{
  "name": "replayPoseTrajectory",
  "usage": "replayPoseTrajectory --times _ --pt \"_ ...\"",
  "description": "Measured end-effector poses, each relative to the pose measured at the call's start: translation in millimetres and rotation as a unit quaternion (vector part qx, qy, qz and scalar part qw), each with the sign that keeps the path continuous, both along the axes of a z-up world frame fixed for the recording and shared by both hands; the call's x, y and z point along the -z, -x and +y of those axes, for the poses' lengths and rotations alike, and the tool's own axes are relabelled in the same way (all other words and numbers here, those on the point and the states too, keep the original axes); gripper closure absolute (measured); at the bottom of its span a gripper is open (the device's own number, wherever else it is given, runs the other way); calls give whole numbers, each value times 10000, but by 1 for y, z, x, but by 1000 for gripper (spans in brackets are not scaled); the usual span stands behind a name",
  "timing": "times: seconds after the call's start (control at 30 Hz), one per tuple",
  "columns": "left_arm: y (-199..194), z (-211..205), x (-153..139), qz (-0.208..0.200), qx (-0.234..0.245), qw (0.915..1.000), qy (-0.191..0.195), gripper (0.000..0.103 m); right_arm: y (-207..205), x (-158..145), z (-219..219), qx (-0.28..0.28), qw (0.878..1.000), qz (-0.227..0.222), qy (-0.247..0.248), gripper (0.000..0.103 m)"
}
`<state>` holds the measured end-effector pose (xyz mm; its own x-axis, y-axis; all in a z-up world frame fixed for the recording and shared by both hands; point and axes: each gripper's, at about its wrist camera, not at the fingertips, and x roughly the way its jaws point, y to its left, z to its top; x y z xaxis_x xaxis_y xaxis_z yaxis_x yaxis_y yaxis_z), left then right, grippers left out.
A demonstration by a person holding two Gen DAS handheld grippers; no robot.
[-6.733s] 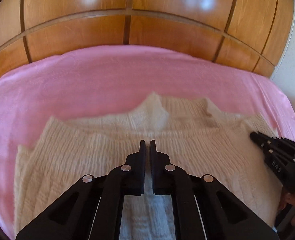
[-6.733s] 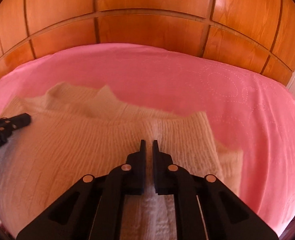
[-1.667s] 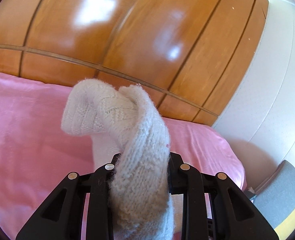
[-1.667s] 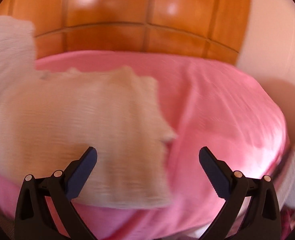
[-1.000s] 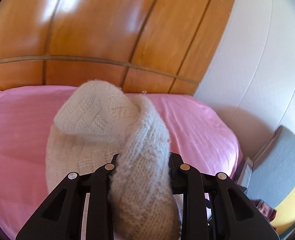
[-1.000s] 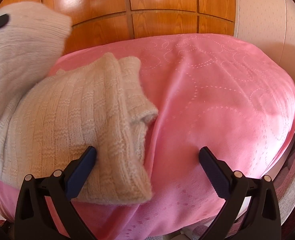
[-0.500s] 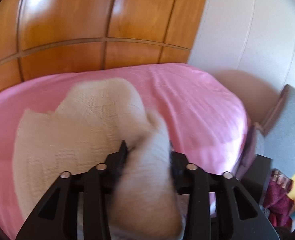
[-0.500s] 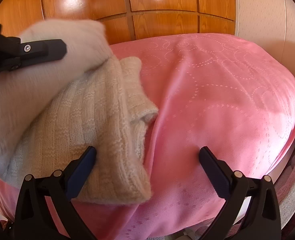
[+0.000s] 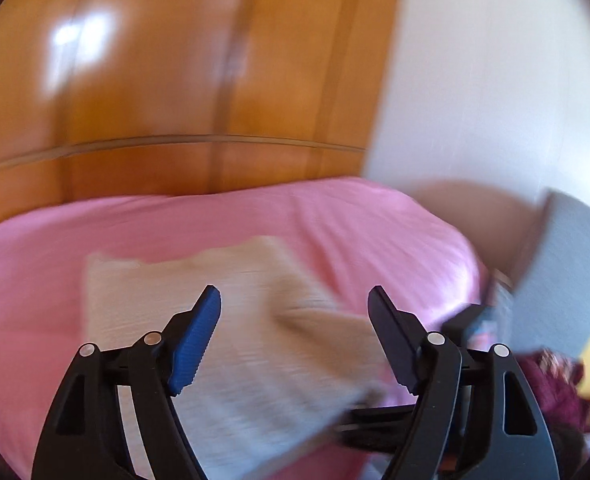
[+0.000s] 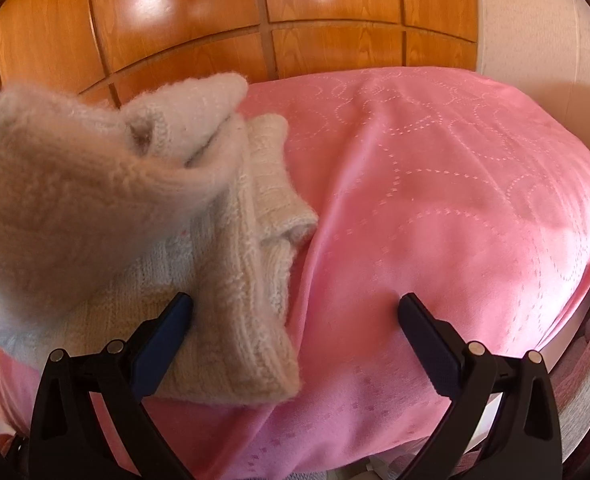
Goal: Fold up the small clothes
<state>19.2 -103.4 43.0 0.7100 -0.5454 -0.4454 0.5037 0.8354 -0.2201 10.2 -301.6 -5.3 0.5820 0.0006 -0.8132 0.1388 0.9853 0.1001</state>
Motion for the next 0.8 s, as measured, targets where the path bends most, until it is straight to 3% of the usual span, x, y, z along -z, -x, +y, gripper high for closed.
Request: replayPoseTrajectory --times 0.07,0.13,0.2,0.27,0.4,0.53,0.67,0.77,0.8 --pt "-12 31 5 114 -753 9970 149 28 0 -6 -7 26 10000 13 -78 2" --pt "-22 63 12 242 -1522 9878 225 28 4 -14 -16 193 9998 -58 -27 2" --pt "-36 87 23 529 -2008 9779 235 28 9 -26 -29 458 9987 -202 27 2" --pt "-49 101 35 814 -2172 9725 225 28 10 -42 -41 716 9967 -369 -28 2" --pt "-67 91 55 1152 -1779 9771 -175 28 -3 -82 -37 462 9942 -908 -357 2" --pt "-67 61 56 856 -1417 9831 -782 30 -39 -97 -10 -162 9953 -863 -406 2" --pt "-67 47 59 793 -1158 9860 -902 37 -72 -77 26 -525 9975 -470 77 2" --pt "-57 41 61 732 -944 9879 -994 37 -82 -40 28 -343 9959 243 796 2" --pt "-54 39 61 700 -874 9882 -1043 37 -77 -33 22 -308 9966 230 732 2"
